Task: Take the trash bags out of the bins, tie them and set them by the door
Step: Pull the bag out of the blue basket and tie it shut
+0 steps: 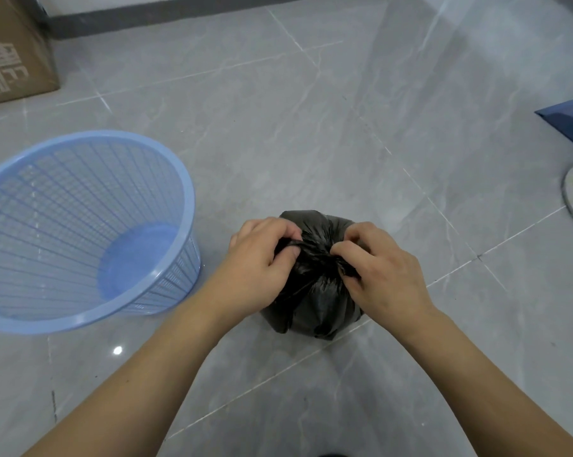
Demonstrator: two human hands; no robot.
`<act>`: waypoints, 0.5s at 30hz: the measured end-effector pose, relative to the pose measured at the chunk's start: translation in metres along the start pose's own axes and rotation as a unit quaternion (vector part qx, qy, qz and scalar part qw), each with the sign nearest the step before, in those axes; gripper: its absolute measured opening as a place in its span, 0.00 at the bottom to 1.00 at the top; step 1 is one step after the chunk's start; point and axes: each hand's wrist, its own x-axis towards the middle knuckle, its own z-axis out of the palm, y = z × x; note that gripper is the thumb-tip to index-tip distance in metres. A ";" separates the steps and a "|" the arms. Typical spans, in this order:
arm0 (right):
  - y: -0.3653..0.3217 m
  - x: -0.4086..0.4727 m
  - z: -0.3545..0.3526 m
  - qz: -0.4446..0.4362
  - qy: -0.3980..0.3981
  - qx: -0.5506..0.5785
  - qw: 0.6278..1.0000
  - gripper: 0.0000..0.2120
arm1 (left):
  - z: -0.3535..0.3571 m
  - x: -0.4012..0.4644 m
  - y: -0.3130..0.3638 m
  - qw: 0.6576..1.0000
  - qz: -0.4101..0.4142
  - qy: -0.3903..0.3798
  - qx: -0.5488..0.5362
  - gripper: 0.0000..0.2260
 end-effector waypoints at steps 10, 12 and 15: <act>0.003 -0.009 0.012 -0.055 0.076 0.076 0.993 0.13 | 0.027 0.019 -0.007 0.987 -0.105 0.001 -0.123 0.07; 0.004 -0.009 0.013 -0.057 0.081 0.077 0.992 0.14 | 0.029 0.022 -0.008 0.980 -0.133 -0.001 -0.149 0.07; 0.005 -0.009 0.014 -0.056 0.086 0.074 0.992 0.10 | 0.028 0.022 -0.003 0.969 -0.174 0.004 -0.176 0.03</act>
